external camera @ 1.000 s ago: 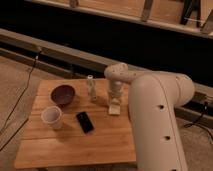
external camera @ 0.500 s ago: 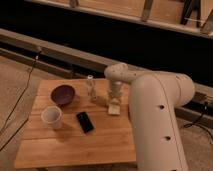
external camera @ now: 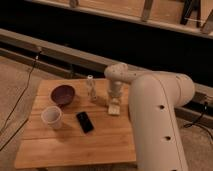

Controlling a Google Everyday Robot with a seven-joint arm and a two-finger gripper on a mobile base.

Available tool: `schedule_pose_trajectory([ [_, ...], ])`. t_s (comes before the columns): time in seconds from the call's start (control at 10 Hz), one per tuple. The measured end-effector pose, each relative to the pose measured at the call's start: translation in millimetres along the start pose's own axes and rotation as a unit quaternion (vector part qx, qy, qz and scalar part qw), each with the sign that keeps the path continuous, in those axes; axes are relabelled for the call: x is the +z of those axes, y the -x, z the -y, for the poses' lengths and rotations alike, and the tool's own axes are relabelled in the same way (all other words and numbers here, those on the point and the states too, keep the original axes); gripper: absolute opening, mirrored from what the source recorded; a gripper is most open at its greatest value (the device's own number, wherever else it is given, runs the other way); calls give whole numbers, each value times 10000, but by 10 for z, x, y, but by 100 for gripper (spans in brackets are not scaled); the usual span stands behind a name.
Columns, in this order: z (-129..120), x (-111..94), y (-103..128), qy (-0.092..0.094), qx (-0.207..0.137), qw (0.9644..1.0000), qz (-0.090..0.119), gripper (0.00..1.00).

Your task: Place the white sponge in the ceramic cup

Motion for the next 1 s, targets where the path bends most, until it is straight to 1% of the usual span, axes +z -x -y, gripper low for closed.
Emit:
schedule_pose_trajectory([
  [0.6,-4,-1,0,7,1,10000,-1,0],
  [0.8,-23,20,-20,112,19,9999,-31,0],
  [1.0,-18,34,-44,296,66,9995,-43,0],
])
